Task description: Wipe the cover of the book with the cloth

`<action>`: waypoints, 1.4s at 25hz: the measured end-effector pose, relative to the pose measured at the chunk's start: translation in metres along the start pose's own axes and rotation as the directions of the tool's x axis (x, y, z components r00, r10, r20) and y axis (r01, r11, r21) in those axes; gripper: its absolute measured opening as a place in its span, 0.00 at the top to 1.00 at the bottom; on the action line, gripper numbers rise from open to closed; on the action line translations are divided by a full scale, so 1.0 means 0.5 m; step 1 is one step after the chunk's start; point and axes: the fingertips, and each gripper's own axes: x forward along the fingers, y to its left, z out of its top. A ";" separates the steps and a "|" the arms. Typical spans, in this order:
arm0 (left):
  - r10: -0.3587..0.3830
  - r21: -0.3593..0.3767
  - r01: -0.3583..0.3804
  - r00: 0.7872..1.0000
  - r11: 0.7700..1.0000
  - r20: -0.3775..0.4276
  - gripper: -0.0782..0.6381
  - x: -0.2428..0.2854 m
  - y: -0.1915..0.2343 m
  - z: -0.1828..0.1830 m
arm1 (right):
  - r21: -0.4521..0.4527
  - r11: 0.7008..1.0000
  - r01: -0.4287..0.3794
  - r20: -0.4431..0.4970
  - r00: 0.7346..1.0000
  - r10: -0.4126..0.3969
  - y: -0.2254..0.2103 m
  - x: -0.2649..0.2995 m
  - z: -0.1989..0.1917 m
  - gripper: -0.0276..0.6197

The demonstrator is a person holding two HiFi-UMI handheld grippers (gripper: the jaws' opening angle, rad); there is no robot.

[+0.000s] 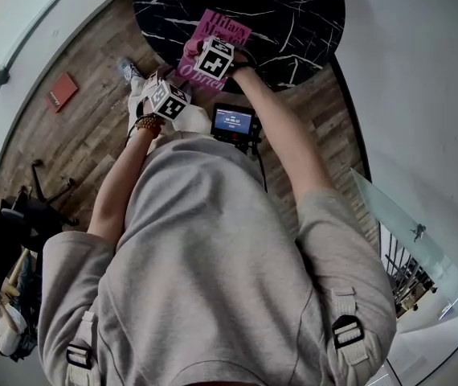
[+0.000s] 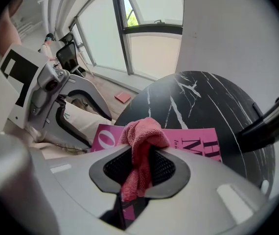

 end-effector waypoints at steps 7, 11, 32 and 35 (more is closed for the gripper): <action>0.004 0.009 -0.004 1.000 1.000 -0.009 0.54 -0.002 -0.006 0.001 | -0.065 0.997 -0.051 -0.013 0.999 0.050 0.068 0.005 0.001 0.81; 0.022 0.018 -0.022 1.000 1.000 -0.018 0.54 0.003 -0.002 -0.001 | -0.085 0.993 -0.080 -0.017 0.997 0.078 0.099 0.008 0.002 0.81; 0.034 0.145 -0.103 0.910 0.984 0.414 0.88 -0.330 0.084 0.129 | 0.531 0.834 0.151 0.584 0.649 -0.488 0.116 -0.429 0.071 0.79; 0.026 0.148 -0.140 0.809 0.979 0.587 0.89 -0.466 0.088 0.196 | 0.613 0.751 0.248 0.587 0.493 -0.642 0.189 -0.548 0.096 0.79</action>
